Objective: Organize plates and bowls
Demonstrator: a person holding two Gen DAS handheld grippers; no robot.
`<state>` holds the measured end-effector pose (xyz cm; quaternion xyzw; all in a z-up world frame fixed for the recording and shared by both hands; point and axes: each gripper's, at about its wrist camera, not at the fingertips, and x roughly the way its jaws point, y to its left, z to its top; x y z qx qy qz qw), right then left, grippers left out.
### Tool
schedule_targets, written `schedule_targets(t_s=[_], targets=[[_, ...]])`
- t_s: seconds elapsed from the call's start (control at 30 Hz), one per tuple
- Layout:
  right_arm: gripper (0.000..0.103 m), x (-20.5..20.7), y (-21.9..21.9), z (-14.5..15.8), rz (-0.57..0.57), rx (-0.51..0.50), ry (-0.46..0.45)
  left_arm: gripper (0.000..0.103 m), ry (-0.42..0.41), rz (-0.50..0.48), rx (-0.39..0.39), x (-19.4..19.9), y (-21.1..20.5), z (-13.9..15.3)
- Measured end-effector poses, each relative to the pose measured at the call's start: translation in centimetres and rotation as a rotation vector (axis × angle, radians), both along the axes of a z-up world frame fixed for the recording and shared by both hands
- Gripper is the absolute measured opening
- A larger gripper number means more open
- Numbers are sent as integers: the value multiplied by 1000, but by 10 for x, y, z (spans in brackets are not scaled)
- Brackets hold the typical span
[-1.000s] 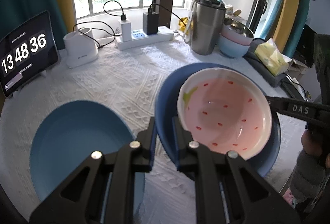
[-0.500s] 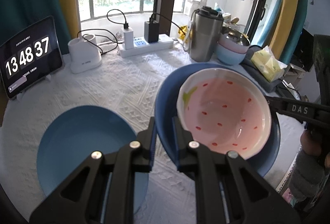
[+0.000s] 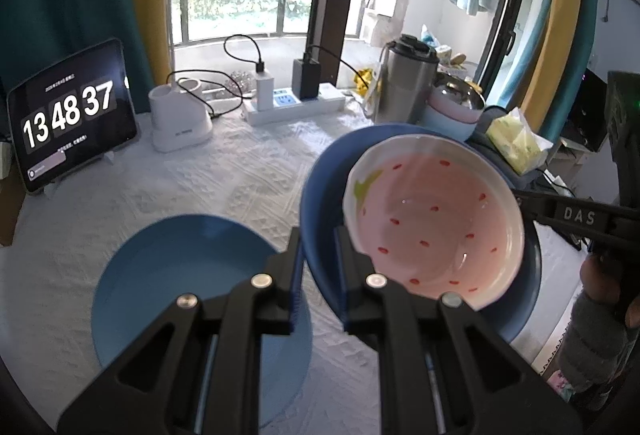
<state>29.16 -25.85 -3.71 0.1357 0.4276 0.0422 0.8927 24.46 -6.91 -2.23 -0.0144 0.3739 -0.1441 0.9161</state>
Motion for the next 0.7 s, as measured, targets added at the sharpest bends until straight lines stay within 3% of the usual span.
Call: schedule_targets(t_s=[0.7], targets=[[9,13,51,12,68,-15,-12,13,-27,65,-32,-2,51,12]])
